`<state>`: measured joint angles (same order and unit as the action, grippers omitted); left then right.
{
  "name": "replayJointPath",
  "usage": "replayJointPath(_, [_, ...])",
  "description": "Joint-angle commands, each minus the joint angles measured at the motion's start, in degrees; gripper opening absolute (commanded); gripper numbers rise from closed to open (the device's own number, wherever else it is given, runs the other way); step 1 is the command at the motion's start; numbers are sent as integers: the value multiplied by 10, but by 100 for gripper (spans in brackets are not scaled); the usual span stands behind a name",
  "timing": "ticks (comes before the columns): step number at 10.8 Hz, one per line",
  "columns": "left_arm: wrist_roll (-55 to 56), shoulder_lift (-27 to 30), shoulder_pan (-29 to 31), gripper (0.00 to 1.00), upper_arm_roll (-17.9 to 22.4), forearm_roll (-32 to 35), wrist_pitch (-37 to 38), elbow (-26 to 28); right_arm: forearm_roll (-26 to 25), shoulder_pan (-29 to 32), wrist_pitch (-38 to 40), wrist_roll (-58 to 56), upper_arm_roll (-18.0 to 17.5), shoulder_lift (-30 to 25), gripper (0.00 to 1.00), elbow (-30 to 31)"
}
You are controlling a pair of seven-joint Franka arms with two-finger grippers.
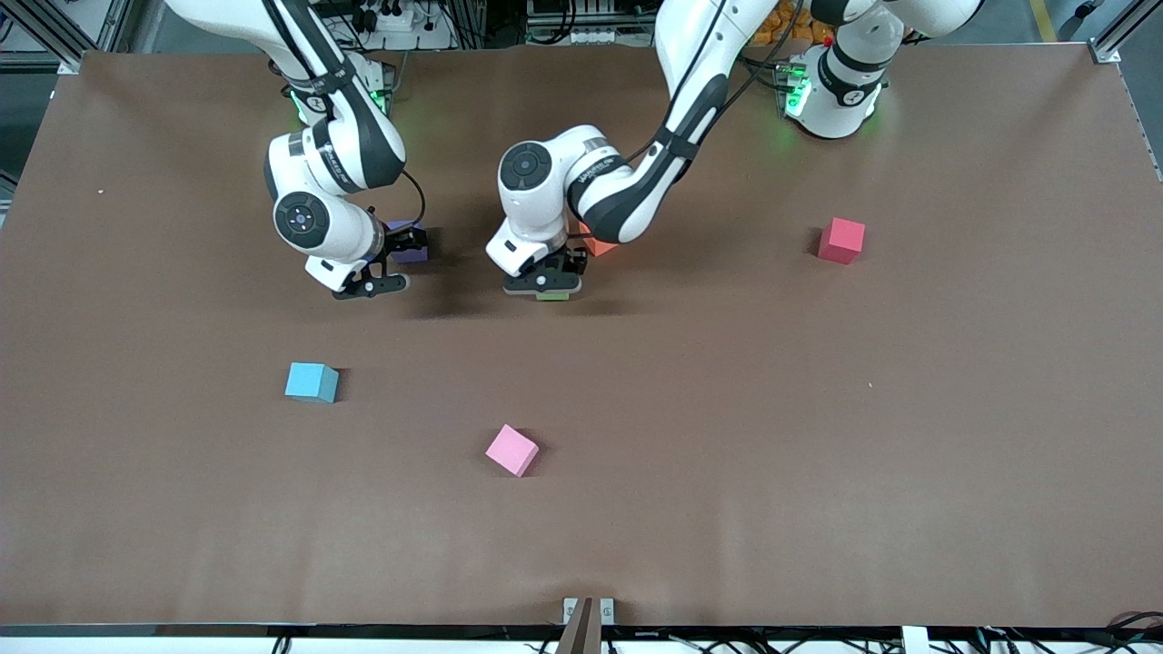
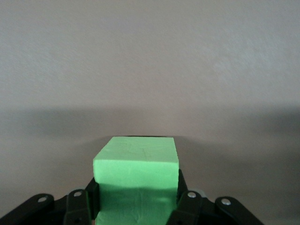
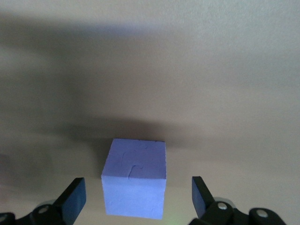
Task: Arrange blocks into number 1
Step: 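Place green beside purple with the left gripper while the right gripper reaches purple, then grasp the second purple block with the right gripper and lift it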
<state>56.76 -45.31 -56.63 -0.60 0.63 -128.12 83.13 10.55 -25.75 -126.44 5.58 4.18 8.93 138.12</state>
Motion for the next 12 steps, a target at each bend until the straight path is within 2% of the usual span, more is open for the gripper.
replayJointPath(1, [5, -9, -21, 0, 4, -9, 12, -20, 25, 3, -11, 0, -3, 9, 100, 10])
replayJointPath(7, [12, -8, -42, 0, 3, -10, 13, -13, 26, -4, -21, 1, -3, 26, 100, 12])
replayJointPath(12, [20, -8, -54, 0, 3, -10, 14, -6, 27, -4, -34, 1, -4, 50, 94, 16])
